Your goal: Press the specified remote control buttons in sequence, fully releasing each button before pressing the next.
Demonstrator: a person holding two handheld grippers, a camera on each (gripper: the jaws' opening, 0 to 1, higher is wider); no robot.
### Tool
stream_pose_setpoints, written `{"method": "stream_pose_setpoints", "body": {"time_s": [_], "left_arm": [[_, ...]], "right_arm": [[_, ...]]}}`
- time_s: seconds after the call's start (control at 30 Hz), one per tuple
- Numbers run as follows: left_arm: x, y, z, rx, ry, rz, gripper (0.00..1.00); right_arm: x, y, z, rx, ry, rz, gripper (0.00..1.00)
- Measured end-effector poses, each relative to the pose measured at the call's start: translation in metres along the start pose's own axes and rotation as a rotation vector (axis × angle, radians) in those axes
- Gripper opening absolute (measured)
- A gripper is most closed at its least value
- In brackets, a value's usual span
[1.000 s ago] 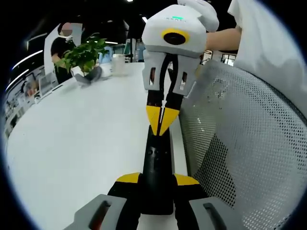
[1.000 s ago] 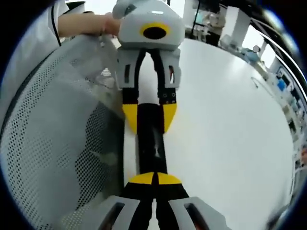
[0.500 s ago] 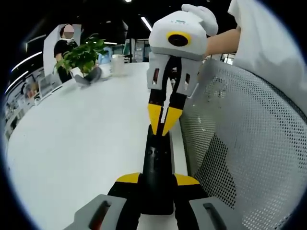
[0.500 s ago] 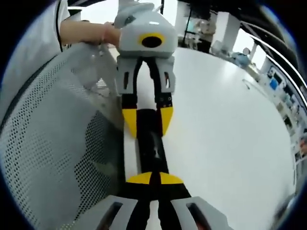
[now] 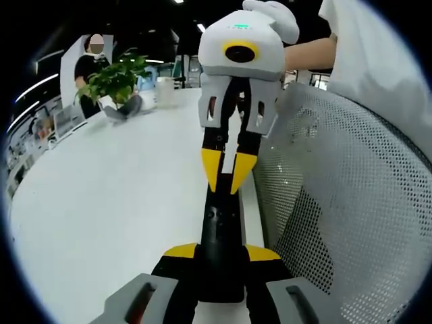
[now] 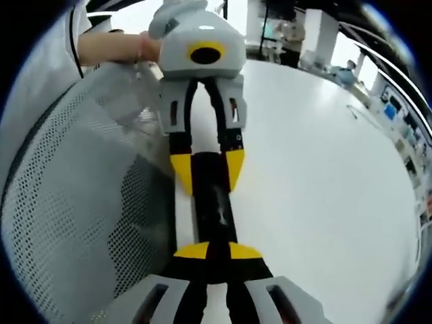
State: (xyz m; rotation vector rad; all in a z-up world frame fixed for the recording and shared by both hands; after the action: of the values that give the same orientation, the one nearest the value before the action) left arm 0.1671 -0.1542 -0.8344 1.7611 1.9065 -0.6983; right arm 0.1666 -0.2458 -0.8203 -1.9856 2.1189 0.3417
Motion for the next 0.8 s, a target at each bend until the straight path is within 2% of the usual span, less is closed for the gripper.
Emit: {"method": "stream_pose_setpoints", "body": {"time_s": [0.07,0.13,0.17,0.43,0.57,0.67,0.73,0.8], "left_arm": [[0.0,0.0,0.0,0.0,0.0,-0.001,0.24],[0.0,0.0,0.0,0.0,-0.001,0.002,0.24],[0.001,0.0,0.0,0.0,-0.001,0.003,0.24],[0.0,0.0,0.0,0.003,-0.003,0.006,0.25],[0.0,0.0,0.0,0.001,-0.002,0.006,0.24],[0.0,0.0,0.0,-0.001,-0.002,0.005,0.24],[0.0,0.001,0.0,-0.002,-0.002,0.004,0.24],[0.0,0.001,0.0,-0.004,-0.002,0.003,0.24]], "right_arm": [[-0.001,0.0,0.001,-0.007,0.052,-0.017,0.05],[-0.003,0.001,0.001,0.012,0.1,-0.096,0.06],[-0.004,0.003,0.003,0.007,0.085,-0.086,0.06],[-0.003,0.003,0.002,0.012,0.101,-0.109,0.06],[0.001,0.001,0.0,0.012,-0.047,-0.055,0.05],[0.005,0.001,-0.001,0.028,-0.118,0.007,0.05],[0.006,0.002,-0.001,0.052,-0.158,-0.05,0.05],[0.008,0.003,-0.001,0.054,-0.174,-0.04,0.06]]}}
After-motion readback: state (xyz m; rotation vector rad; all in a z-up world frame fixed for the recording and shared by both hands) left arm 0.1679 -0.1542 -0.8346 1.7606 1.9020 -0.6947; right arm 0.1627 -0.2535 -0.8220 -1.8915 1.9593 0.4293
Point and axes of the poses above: the point that each gripper's makers call its tool centre point, and the gripper's own axes: z roughly forward along the fingers, y roughly to its left, x roughly out of its underside, the point moved 4 cm from there along -z, roughly backward along the fingers, and after that the axes turned 10 degrees about y, right-handed, at the moved point
